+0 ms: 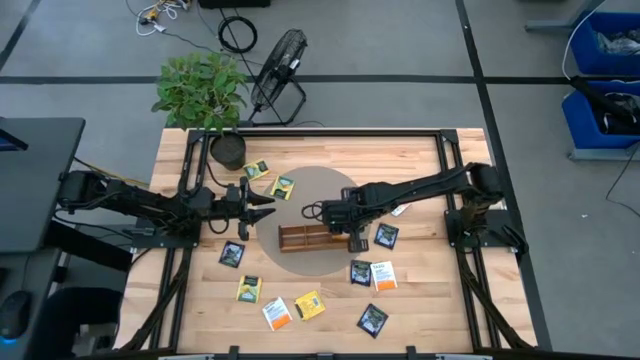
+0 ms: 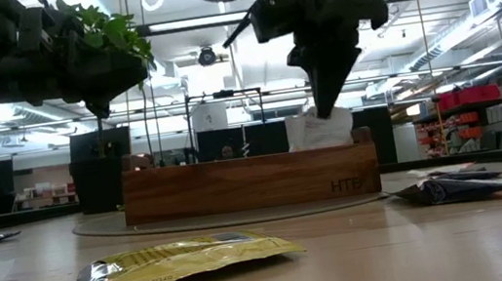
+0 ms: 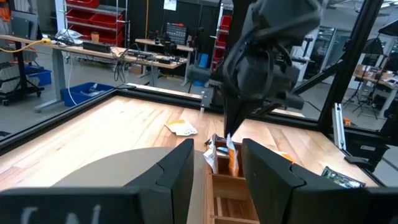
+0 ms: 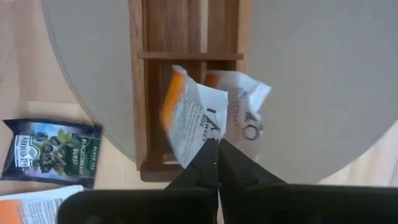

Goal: Pick & Place Tea
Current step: Put the white tea bag into the right section of the wooden organizer

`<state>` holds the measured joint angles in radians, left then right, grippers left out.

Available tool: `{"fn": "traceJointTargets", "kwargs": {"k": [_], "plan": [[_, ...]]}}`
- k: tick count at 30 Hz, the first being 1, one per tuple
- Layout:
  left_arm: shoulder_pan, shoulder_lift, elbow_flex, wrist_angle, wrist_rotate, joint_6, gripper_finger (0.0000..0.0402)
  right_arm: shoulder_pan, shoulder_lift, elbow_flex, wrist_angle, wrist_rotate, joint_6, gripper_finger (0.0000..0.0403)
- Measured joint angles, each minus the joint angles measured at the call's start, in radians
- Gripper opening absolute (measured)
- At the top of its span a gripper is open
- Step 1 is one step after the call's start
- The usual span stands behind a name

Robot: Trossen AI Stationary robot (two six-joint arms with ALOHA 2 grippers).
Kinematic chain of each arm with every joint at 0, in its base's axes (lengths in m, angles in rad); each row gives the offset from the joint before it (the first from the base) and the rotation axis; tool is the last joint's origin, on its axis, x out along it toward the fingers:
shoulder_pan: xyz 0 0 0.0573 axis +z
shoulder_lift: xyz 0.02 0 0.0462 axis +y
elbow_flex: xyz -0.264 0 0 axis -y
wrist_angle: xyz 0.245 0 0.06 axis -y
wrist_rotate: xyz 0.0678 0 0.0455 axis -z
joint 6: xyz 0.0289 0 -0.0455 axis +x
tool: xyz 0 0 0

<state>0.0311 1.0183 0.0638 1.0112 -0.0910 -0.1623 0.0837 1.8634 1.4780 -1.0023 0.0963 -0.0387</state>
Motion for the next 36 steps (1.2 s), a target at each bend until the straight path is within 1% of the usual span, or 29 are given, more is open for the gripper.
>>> {"fn": "traceJointTargets", "kwargs": {"k": [9,13,16,21,27,30,33,36], "plan": [[0.000,0.000,0.000,-0.001,0.000,-0.001,0.0140,-0.004,-0.001,-0.006,0.045,0.004,-0.008,0.0000],[0.000,0.000,0.000,-0.007,0.001,-0.001,0.0140,-0.005,0.000,-0.021,0.057,0.035,-0.014,0.0000],[0.000,0.000,0.000,-0.008,0.001,-0.003,0.0140,-0.005,-0.001,-0.021,0.062,0.031,-0.015,0.0012],[0.000,0.000,0.000,-0.008,0.001,-0.003,0.0140,-0.005,-0.001,-0.021,0.082,0.027,-0.020,0.0058],[0.000,0.000,0.000,-0.008,0.001,-0.009,0.0140,-0.005,-0.002,-0.021,0.082,0.027,-0.023,0.0141],[0.000,0.000,0.000,-0.008,0.000,-0.009,0.0140,-0.006,-0.028,-0.021,0.082,0.032,-0.026,0.0176],[0.000,0.000,0.000,-0.007,0.000,-0.009,0.0140,-0.004,-0.067,-0.021,0.088,0.077,-0.025,0.0195],[0.000,0.000,0.001,-0.007,0.000,-0.009,0.0140,-0.002,-0.112,-0.021,0.087,0.098,-0.011,0.0198]]}}
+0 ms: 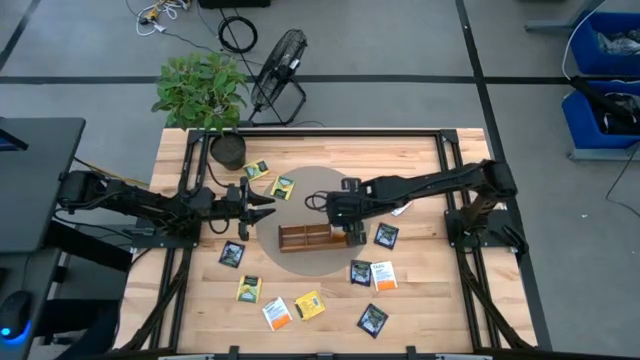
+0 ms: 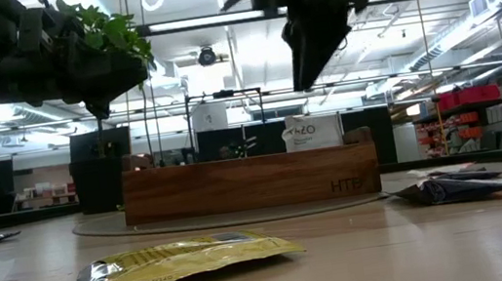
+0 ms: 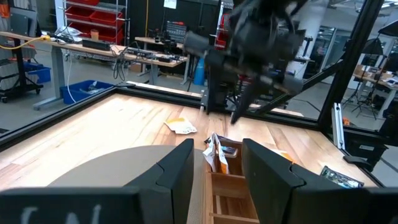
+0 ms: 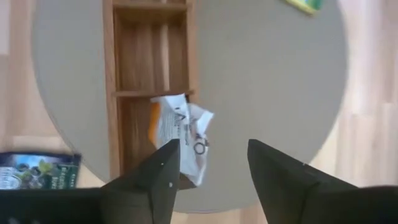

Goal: Pick & Place Tea
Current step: Put the white tea bag into the right section of the wooden organizer

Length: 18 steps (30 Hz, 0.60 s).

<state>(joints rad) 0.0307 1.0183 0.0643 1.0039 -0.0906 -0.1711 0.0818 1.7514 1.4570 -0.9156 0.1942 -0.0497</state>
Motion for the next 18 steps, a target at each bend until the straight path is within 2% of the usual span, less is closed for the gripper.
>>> {"fn": "traceJointTargets", "kwargs": {"k": [8,14,18], "plan": [[0.000,0.000,0.000,-0.006,0.000,0.000,0.0140,0.005,-0.107,-0.051,-0.026,0.104,0.087,0.0184],[0.000,0.000,0.000,-0.009,0.006,0.000,0.0140,0.016,-0.230,-0.233,0.014,0.153,0.209,0.0185],[0.000,0.000,0.000,-0.008,0.007,0.000,0.0140,0.047,-0.326,-0.362,0.057,0.234,0.300,0.0185]]}}
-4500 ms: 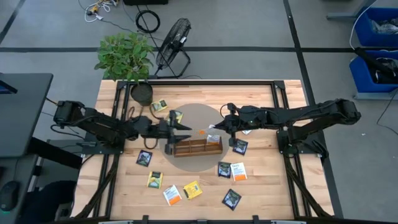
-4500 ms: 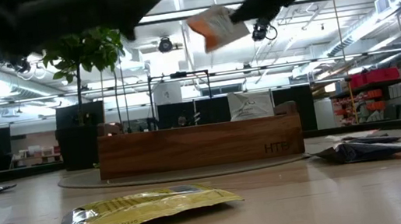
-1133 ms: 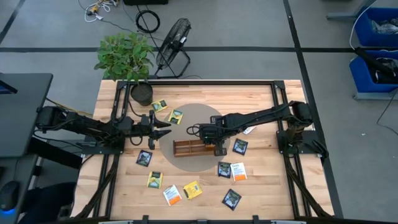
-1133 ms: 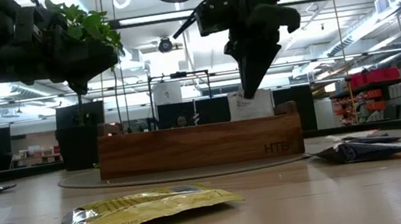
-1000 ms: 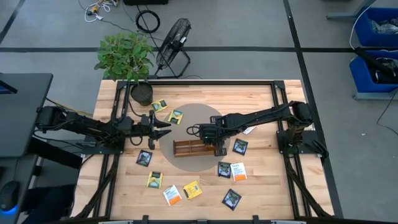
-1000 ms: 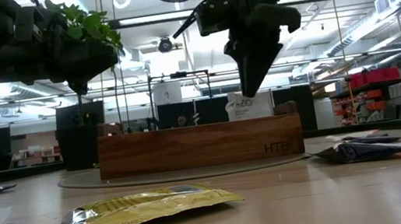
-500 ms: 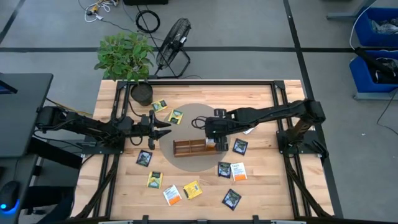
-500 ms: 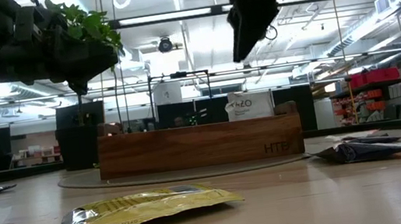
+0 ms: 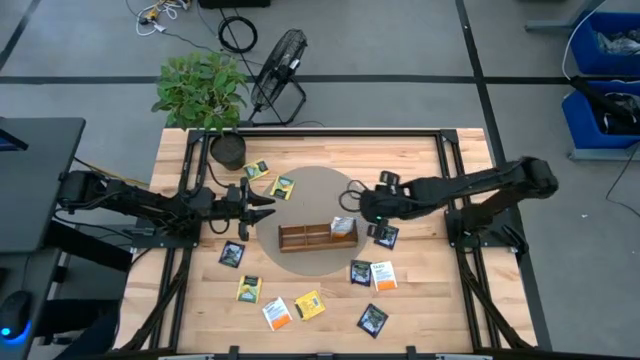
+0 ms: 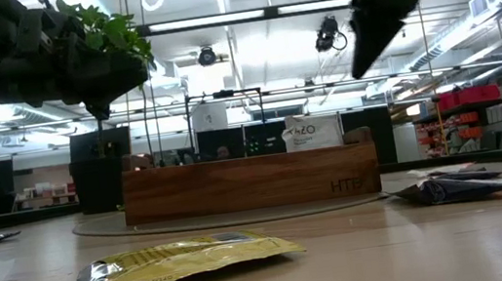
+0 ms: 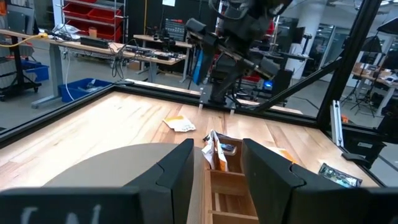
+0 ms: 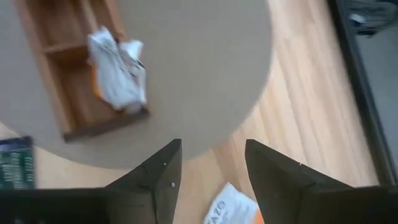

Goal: Pick & Place Tea
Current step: Put the white tea bag into the right section of the wooden organizer

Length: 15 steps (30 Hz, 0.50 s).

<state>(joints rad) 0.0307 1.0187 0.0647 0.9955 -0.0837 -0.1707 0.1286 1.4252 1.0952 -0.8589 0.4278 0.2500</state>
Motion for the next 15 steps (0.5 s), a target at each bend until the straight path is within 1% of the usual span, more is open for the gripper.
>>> {"fn": "traceJointTargets", "kwargs": {"k": [2,5,8,11,15], "plan": [[0.000,0.000,0.000,0.000,0.000,0.000,0.0140,0.016,-0.047,-0.063,0.013,0.043,0.047,0.0185],[0.000,0.000,0.000,-0.002,0.001,0.000,0.0140,0.035,-0.102,-0.165,0.049,0.051,0.140,0.0185],[0.000,0.000,0.000,-0.001,0.002,0.000,0.0140,0.051,-0.130,-0.270,0.098,0.021,0.214,0.0185],[0.000,0.000,0.000,0.001,0.002,0.000,0.0140,0.053,-0.128,-0.360,0.120,-0.021,0.254,0.0185],[0.000,0.000,0.000,0.000,0.002,0.000,0.0140,0.051,-0.118,-0.428,0.174,-0.021,0.274,0.0185]]}}
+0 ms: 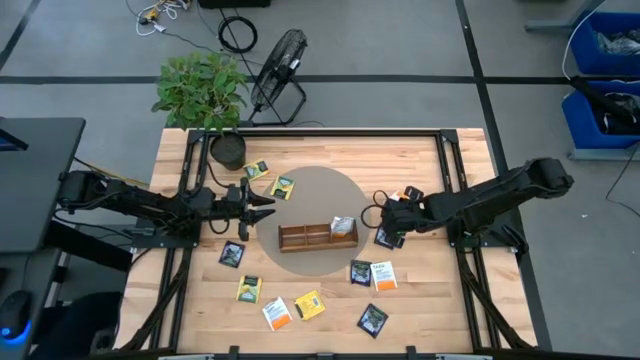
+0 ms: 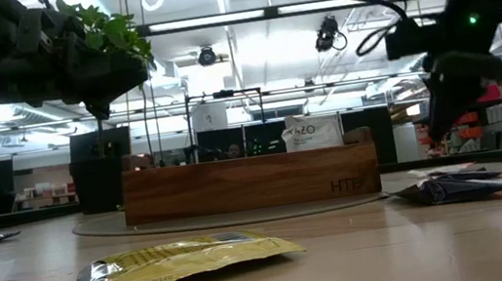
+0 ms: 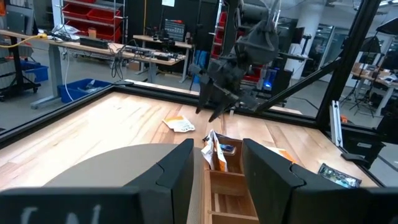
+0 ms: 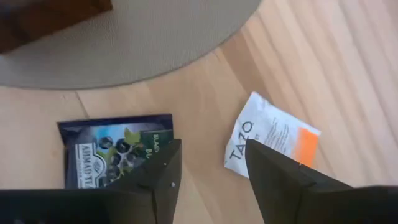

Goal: Pick & Place Tea
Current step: Put the white tea bag into the right section of the wooden organizer

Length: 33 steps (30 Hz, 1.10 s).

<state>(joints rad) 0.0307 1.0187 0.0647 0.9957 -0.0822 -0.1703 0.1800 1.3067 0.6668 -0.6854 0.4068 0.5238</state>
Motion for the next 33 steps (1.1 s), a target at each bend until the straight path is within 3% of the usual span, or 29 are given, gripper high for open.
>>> {"fn": "traceJointTargets", "kwargs": {"k": [13,22,33], "plan": [[0.000,0.000,0.000,0.000,0.000,0.004,0.0140,-0.023,0.002,-0.122,0.121,0.032,-0.043,0.0182],[0.000,0.000,0.000,-0.001,0.000,0.006,0.0140,-0.030,0.086,-0.127,0.144,0.053,-0.150,0.0154],[0.000,0.000,0.000,-0.001,0.000,0.002,0.0140,-0.057,0.155,-0.124,0.160,0.081,-0.143,0.0118]]}}
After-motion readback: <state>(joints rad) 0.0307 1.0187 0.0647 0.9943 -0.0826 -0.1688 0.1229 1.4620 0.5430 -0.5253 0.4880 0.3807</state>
